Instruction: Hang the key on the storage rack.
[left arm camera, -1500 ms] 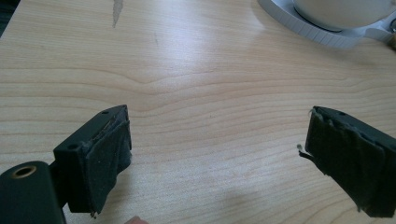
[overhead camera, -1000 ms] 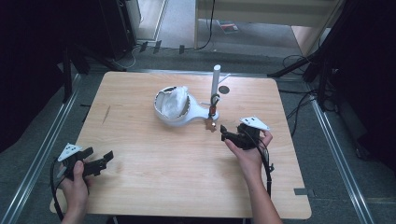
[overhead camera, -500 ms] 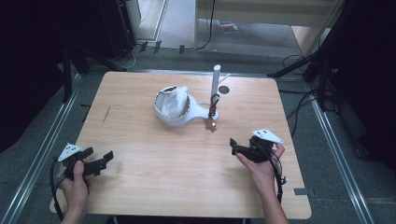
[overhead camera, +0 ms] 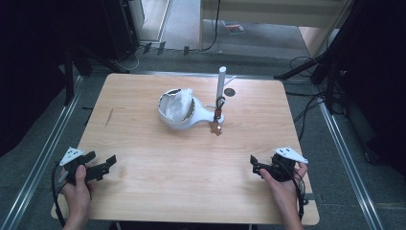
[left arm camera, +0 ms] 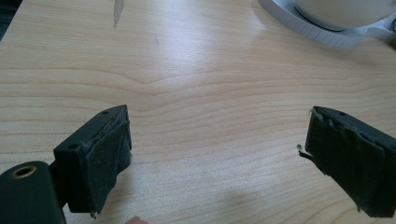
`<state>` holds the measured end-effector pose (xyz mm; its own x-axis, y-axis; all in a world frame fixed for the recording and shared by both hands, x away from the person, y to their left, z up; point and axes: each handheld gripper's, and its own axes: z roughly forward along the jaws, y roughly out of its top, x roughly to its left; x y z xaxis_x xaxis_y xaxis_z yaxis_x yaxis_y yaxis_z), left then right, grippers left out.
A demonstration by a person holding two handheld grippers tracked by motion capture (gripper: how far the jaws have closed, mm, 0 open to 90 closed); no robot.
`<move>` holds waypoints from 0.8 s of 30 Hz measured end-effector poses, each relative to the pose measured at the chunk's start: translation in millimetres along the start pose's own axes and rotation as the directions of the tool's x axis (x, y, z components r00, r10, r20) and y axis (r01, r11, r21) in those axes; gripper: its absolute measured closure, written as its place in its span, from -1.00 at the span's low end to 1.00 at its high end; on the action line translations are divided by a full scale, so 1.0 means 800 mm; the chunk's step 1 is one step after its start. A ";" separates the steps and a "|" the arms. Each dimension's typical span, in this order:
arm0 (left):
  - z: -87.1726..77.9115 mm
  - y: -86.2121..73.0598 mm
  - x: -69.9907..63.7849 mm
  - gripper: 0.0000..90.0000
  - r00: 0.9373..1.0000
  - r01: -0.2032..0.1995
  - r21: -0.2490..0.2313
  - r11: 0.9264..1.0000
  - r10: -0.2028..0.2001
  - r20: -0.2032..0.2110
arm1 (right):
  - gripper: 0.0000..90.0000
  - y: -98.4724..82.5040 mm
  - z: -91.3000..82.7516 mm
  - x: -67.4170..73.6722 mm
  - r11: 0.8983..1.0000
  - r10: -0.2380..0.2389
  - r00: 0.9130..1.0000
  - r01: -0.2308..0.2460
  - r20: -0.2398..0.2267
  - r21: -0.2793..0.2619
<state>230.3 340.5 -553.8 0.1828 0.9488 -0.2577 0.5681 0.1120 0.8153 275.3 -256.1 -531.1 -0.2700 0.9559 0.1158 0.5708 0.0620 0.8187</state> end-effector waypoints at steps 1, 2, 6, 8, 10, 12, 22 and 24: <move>0.000 0.000 0.000 -0.83 1.000 0.000 0.000 1.000 0.000 0.000 | -1.00 -0.003 -0.003 -0.003 1.000 -0.003 1.000 0.003 0.004 0.002; 0.000 0.000 0.000 -0.83 1.000 0.000 0.000 1.000 0.000 -0.001 | -1.00 -0.006 -0.006 -0.006 1.000 0.000 1.000 0.000 0.010 0.006; 0.000 0.000 0.000 -0.83 1.000 -0.001 0.000 1.000 0.001 0.000 | -1.00 -0.016 -0.016 -0.018 1.000 -0.004 0.999 0.004 0.033 0.013; 0.000 0.000 0.000 -0.83 1.000 -0.001 0.000 1.000 0.001 0.000 | -1.00 -0.020 -0.021 -0.025 1.000 0.000 0.999 0.000 0.038 0.010; 0.000 0.000 0.000 -0.83 1.000 -0.002 0.001 1.000 0.002 0.000 | -1.00 -0.025 -0.026 -0.031 1.000 0.009 0.999 -0.009 0.047 0.013; 0.000 0.000 0.000 -0.83 1.000 -0.003 0.002 1.000 0.003 0.000 | -1.00 -0.029 -0.031 -0.037 1.000 0.016 0.998 -0.017 0.055 0.015; 0.000 0.000 -0.001 -0.83 1.000 -0.004 0.001 1.000 0.004 -0.002 | -1.00 -0.046 -0.052 -0.063 0.999 0.034 0.996 -0.035 0.078 0.014; 0.000 0.000 -0.001 -0.83 1.000 -0.004 0.003 1.000 0.004 -0.002 | -1.00 -0.049 -0.056 -0.068 0.999 0.038 0.996 -0.039 0.083 0.012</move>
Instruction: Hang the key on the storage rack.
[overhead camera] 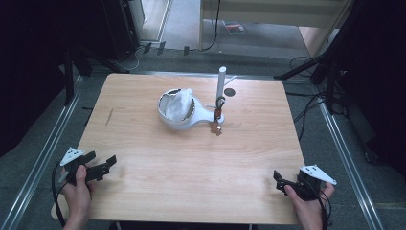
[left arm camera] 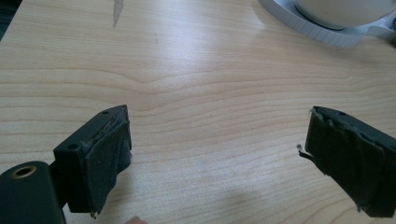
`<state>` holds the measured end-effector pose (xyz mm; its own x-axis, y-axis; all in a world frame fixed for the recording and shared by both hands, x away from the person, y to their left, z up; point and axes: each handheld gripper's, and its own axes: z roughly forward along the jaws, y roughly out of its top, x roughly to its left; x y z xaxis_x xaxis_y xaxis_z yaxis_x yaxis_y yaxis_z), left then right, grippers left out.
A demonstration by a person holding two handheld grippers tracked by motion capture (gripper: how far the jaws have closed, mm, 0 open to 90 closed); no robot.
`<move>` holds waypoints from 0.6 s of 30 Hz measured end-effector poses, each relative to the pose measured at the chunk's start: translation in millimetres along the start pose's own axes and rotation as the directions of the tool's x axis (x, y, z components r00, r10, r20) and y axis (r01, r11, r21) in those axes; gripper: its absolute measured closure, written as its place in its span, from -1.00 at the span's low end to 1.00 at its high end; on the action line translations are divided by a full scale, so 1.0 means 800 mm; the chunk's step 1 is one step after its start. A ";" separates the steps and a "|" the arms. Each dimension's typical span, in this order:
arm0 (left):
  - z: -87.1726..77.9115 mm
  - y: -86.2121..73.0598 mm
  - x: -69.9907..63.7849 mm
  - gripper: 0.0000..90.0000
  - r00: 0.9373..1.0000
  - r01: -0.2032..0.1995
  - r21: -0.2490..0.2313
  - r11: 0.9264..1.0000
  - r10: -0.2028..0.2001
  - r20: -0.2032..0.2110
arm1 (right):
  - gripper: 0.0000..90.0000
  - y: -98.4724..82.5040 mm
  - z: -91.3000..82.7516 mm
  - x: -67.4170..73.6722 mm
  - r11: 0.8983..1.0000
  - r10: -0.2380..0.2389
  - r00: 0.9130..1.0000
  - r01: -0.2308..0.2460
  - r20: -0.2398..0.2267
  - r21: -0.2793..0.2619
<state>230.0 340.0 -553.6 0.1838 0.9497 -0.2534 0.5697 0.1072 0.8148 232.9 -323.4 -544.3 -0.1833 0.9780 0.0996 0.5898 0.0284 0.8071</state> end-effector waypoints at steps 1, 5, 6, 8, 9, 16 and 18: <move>0.000 0.000 0.000 -0.83 1.000 0.000 -0.001 1.000 0.000 0.000 | -1.00 -0.001 -0.002 -0.003 1.000 0.003 1.000 -0.003 0.000 -0.002; 0.000 0.000 0.000 -0.83 1.000 0.000 -0.001 1.000 0.000 -0.001 | -1.00 -0.006 -0.008 -0.014 1.000 0.015 1.000 -0.015 0.006 -0.008; 0.000 0.000 0.000 -0.83 1.000 -0.001 -0.002 1.000 0.001 0.000 | -1.00 -0.007 -0.010 -0.016 1.000 0.022 1.000 -0.022 0.006 -0.011; 0.000 0.000 0.000 -0.83 1.000 -0.001 0.000 1.000 0.001 0.000 | -1.00 -0.010 -0.014 -0.021 1.000 0.026 1.000 -0.025 0.014 -0.014; 0.000 0.000 0.000 -0.83 1.000 -0.001 -0.001 1.000 0.001 0.000 | -1.00 -0.011 -0.017 -0.023 0.999 0.031 0.999 -0.031 0.014 -0.018; 0.000 0.000 0.000 -0.83 1.000 -0.003 -0.001 1.000 0.003 0.000 | -1.00 -0.020 -0.030 -0.040 0.998 0.058 0.998 -0.057 0.036 -0.039; 0.000 0.000 0.000 -0.83 1.000 -0.005 -0.001 1.000 0.005 0.000 | -1.00 -0.022 -0.034 -0.045 0.995 0.083 0.996 -0.081 0.040 -0.049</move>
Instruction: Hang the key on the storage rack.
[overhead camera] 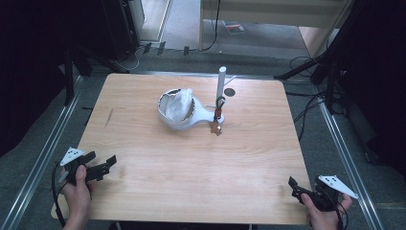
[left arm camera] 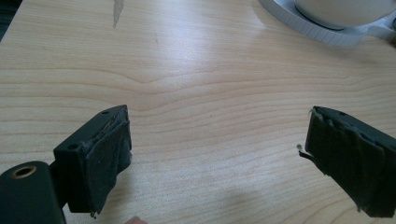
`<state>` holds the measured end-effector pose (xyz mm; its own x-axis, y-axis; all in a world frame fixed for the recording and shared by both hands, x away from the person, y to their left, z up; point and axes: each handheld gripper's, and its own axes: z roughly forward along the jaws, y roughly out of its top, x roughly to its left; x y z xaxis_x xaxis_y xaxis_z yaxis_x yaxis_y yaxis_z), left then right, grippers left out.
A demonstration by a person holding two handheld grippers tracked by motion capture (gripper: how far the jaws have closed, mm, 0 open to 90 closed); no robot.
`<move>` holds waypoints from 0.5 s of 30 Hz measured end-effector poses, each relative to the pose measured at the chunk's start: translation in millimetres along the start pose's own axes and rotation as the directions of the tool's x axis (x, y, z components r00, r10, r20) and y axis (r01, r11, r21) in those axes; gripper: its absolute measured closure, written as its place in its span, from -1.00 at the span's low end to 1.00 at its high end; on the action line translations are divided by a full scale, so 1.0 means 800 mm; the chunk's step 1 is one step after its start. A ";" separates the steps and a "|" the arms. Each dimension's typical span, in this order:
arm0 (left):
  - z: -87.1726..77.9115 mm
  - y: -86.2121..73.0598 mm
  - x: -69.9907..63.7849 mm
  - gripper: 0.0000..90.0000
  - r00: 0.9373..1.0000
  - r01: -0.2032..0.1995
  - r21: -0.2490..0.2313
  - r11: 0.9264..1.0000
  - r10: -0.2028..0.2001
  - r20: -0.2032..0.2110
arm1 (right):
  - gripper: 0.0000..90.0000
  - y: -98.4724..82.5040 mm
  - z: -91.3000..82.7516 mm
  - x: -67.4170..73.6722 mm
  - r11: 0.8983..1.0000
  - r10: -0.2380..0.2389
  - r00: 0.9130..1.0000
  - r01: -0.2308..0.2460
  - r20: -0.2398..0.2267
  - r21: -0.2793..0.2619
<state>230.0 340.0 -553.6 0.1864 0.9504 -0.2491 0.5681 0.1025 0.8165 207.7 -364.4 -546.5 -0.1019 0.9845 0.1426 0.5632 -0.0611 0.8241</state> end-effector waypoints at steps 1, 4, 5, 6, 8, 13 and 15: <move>0.000 0.000 0.000 -0.83 1.000 -0.001 0.001 1.000 0.001 -0.001 | -1.00 0.000 -0.001 -0.001 1.000 0.003 1.000 -0.003 0.001 -0.003; 0.001 0.000 -0.001 -0.83 1.000 -0.001 0.002 1.000 0.001 -0.005 | -1.00 -0.001 -0.001 -0.001 1.000 -0.005 1.000 0.005 -0.001 -0.009; 0.000 0.000 -0.001 -0.83 1.000 -0.002 0.002 1.000 0.002 -0.005 | -1.00 -0.001 -0.001 0.000 1.000 -0.009 1.000 0.009 -0.004 -0.010; 0.000 0.000 -0.001 -0.83 1.000 -0.001 0.001 1.000 0.001 -0.004 | -1.00 -0.001 0.000 0.000 1.000 -0.015 1.000 0.015 -0.009 -0.006; 0.000 0.000 -0.001 -0.83 1.000 0.002 0.001 1.000 -0.002 -0.003 | -1.00 -0.001 0.000 -0.001 1.000 -0.006 1.000 0.006 -0.015 -0.010; 0.000 0.000 -0.001 -0.83 1.000 -0.002 0.004 1.000 0.002 -0.004 | -0.99 -0.001 0.001 0.001 1.000 -0.006 1.000 0.006 -0.008 -0.011; 0.000 0.000 -0.001 -0.83 1.000 0.000 0.001 1.000 0.000 -0.006 | -0.97 -0.001 0.001 0.005 1.000 -0.024 1.000 0.025 0.007 -0.005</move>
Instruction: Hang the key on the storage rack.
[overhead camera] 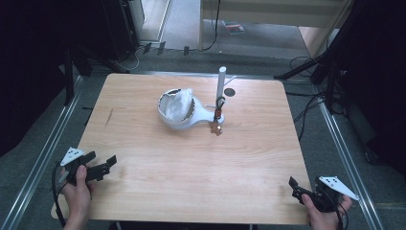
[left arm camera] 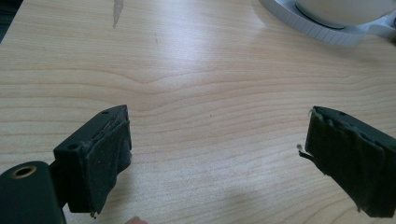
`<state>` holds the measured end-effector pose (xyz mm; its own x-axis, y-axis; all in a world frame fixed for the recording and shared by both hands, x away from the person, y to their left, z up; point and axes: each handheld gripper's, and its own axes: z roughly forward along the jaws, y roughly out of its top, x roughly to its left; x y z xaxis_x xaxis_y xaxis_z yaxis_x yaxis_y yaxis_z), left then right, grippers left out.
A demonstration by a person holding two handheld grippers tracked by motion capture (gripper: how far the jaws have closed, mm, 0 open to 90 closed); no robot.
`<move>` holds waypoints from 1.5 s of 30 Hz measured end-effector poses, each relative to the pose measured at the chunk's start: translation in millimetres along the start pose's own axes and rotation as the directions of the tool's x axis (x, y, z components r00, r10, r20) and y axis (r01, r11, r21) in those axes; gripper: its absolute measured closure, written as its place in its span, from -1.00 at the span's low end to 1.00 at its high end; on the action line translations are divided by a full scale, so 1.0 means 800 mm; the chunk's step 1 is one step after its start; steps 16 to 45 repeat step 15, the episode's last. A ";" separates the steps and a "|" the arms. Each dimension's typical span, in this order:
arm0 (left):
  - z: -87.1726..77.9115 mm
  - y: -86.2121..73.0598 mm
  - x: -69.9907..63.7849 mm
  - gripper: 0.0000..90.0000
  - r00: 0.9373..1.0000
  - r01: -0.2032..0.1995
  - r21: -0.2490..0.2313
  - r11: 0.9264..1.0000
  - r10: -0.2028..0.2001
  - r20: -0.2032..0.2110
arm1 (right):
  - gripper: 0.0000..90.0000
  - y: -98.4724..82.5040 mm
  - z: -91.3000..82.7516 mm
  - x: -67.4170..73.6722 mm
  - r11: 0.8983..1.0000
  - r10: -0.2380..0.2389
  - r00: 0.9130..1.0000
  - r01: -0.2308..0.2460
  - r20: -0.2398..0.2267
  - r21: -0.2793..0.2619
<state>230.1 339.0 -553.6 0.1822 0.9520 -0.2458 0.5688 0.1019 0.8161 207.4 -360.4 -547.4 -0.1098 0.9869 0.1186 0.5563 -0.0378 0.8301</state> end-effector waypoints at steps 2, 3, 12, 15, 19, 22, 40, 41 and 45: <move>0.000 0.000 -0.001 -0.83 1.000 -0.002 -0.003 1.000 0.002 0.000 | -0.97 0.000 0.001 0.002 1.000 -0.021 1.000 0.021 0.001 0.008; 0.000 0.000 -0.001 -0.83 1.000 -0.004 -0.005 1.000 0.004 -0.001 | -0.97 0.000 0.001 0.002 1.000 -0.021 1.000 0.021 0.004 0.008; 0.000 0.000 -0.002 -0.83 1.000 -0.016 -0.001 1.000 0.016 -0.007 | -0.97 0.000 0.001 -0.001 1.000 0.009 1.000 -0.008 -0.003 0.009; 0.000 0.000 -0.002 -0.83 1.000 -0.011 -0.006 1.000 0.011 -0.006 | -0.97 0.001 0.002 -0.001 1.000 0.003 1.000 -0.003 -0.001 0.010; 0.000 0.000 -0.002 -0.83 1.000 -0.011 -0.006 1.000 0.011 -0.006 | -0.97 0.001 0.002 -0.001 1.000 0.003 1.000 -0.003 -0.001 0.010; 0.000 0.000 -0.002 -0.83 1.000 -0.011 -0.006 1.000 0.011 -0.006 | -0.97 0.001 0.002 -0.001 1.000 0.003 1.000 -0.003 -0.001 0.010; 0.000 0.000 -0.002 -0.83 1.000 -0.011 -0.006 1.000 0.011 -0.006 | -0.97 0.001 0.002 -0.001 1.000 0.003 1.000 -0.003 -0.001 0.010; 0.000 0.000 -0.002 -0.83 1.000 -0.011 -0.006 1.000 0.011 -0.006 | -0.97 0.001 0.002 -0.001 1.000 0.003 1.000 -0.003 -0.001 0.010; 0.000 0.000 -0.002 -0.83 1.000 -0.011 -0.006 1.000 0.011 -0.006 | -0.97 0.001 0.002 -0.001 1.000 0.003 1.000 -0.003 -0.001 0.010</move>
